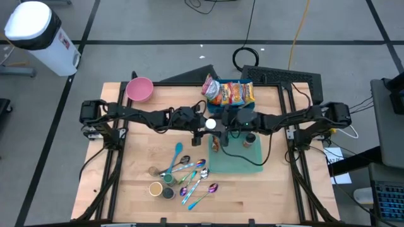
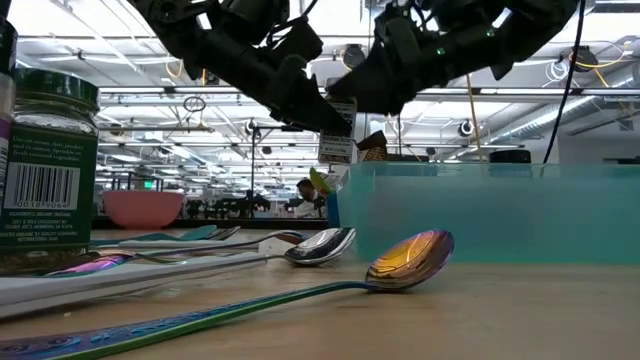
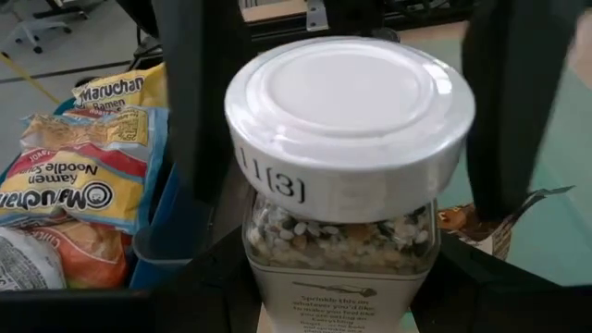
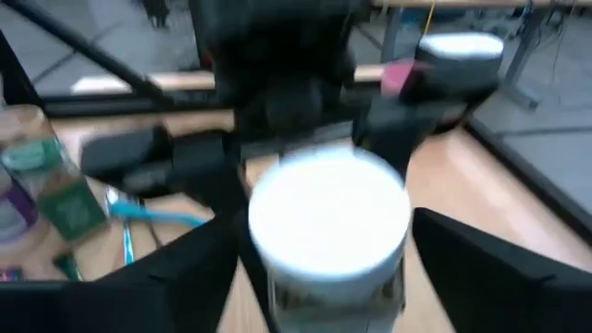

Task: Pick & Place Food Item
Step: Put the white seasoning bottle into the green bin

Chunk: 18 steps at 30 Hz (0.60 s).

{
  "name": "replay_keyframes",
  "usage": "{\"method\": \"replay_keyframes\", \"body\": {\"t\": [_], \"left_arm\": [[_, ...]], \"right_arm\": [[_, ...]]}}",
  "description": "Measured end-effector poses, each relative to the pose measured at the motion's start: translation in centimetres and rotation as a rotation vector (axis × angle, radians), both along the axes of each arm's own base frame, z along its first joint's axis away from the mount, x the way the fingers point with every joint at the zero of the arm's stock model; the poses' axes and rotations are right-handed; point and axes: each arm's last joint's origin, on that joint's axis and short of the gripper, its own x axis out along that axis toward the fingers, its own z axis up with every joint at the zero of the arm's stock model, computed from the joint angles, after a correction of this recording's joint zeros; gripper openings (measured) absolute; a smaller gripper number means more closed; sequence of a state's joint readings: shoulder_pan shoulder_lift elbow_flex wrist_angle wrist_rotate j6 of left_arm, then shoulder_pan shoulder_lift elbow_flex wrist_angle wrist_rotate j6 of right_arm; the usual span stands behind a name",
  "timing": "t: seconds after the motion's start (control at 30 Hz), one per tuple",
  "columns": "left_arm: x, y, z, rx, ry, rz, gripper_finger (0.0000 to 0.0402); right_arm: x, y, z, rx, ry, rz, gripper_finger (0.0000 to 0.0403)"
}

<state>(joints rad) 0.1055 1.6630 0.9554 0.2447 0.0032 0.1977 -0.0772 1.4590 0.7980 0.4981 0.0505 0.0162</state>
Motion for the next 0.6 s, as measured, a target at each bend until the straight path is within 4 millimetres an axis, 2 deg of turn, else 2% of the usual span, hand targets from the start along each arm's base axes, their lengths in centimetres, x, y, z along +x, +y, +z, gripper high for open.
{"method": "replay_keyframes", "body": {"t": [0.17, 0.43, 0.5, 0.6], "left_arm": [[0.0, 0.0, 0.0, -0.01, 0.002, 0.004, 0.0204], [0.0, -0.1, 0.1, -0.014, -0.006, 0.007, 0.0208], [-0.2, -0.3, 0.6, -0.02, -0.014, 0.006, 0.0257], [-1.0, -0.7, 2.2, -0.015, -0.037, -0.002, 0.0358]], "right_arm": [[0.0, 0.0, 0.3, 0.001, -0.014, 0.0, 0.0197], [-0.2, 0.0, 0.6, 0.001, -0.02, 0.001, 0.0193], [-0.7, 0.1, 1.2, 0.002, -0.027, -0.003, 0.0193], [-2.1, 0.1, 3.0, -0.009, -0.045, -0.045, 0.0193]]}}
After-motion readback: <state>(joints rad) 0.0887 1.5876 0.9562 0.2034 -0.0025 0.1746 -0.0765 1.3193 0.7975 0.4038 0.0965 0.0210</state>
